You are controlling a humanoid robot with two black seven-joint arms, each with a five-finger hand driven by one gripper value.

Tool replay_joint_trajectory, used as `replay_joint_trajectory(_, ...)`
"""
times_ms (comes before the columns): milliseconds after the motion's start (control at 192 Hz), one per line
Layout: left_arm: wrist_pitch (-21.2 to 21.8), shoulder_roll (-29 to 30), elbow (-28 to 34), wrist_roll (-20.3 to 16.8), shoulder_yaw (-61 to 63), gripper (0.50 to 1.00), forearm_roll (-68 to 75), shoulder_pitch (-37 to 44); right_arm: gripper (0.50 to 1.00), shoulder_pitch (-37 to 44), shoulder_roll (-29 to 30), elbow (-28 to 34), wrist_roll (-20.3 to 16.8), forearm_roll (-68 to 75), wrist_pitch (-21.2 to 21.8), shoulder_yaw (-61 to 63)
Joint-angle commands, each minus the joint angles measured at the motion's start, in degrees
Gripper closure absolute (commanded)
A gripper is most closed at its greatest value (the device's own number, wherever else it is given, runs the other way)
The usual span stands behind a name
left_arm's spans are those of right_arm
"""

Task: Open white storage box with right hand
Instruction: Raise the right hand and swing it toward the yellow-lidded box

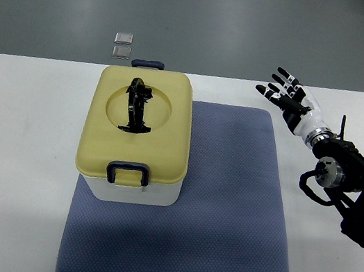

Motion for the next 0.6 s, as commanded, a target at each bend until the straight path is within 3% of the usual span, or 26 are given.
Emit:
replay_joint_trajectory(0,0.09,0.0,0.17,0.0,0.0,0.5,0.03,0.0,0.579,-0.02,-0.09,-0.01,0.0,0.0,0.0,0.08)
replay_joint_trajectory(594,0.09,0.0,-0.09,0.0,-0.18,0.5,0.03,0.0,0.579,0.69,-0.61,-0.01,0.0,-0.09,-0.09,-0.01)
